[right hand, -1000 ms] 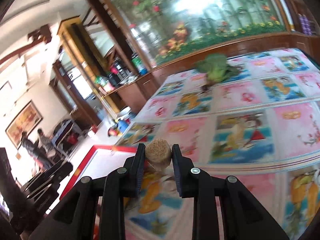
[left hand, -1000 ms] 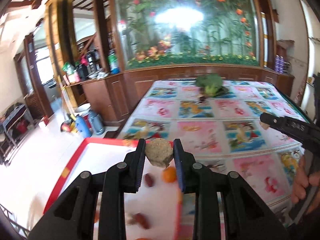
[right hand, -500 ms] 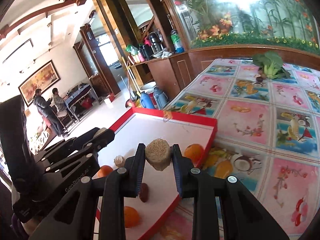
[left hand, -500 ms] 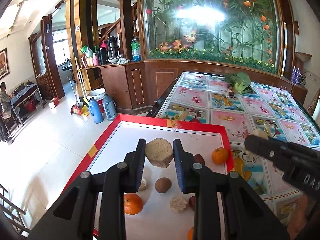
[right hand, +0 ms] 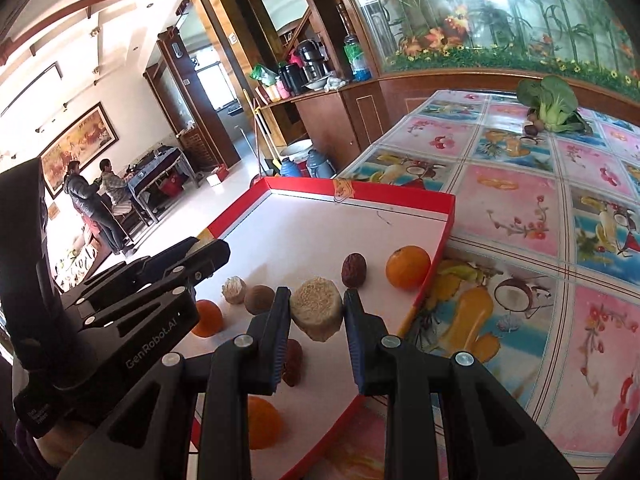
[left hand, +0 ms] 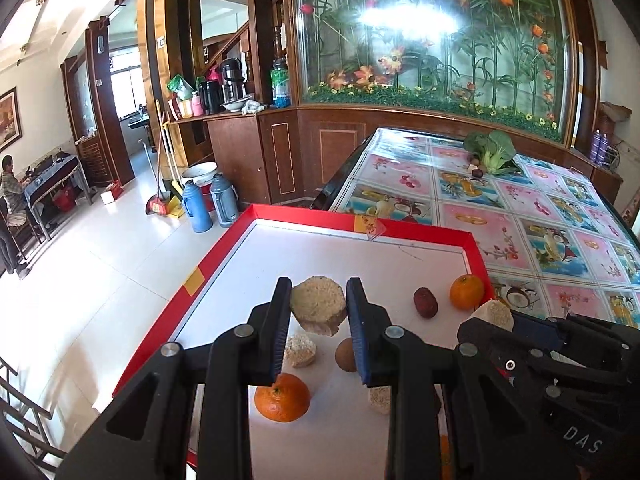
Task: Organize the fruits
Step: 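Open both tools to drop the yam chunks into the tray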
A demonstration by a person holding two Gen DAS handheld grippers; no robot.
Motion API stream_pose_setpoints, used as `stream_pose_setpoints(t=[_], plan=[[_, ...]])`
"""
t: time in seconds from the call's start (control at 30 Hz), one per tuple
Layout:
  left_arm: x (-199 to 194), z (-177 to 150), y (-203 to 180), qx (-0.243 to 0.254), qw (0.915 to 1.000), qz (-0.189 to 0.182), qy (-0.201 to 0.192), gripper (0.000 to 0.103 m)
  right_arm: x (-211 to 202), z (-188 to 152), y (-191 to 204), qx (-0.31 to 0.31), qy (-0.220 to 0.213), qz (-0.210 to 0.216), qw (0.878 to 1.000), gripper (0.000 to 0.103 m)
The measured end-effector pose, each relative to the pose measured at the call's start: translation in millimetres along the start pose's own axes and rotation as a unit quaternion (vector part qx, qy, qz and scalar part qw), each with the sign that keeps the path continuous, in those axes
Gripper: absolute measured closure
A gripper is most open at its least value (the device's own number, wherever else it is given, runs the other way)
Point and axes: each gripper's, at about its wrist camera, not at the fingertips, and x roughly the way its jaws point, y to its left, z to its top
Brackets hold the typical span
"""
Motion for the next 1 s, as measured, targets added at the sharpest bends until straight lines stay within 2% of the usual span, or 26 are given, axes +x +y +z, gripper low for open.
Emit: stream_pose_setpoints(t=[0.47,1.0], plan=[[12,-14,3,0.003,0.9997,0.005,0.025,0.073,12,-6,-9,0.012,0.013,-0.004,1.0,0.077],[23,-21,4,0.003,0.9991,0.007,0.041,0.073,18,-8,-1,-0.016,0.017,-0.01,1.0,0.076]])
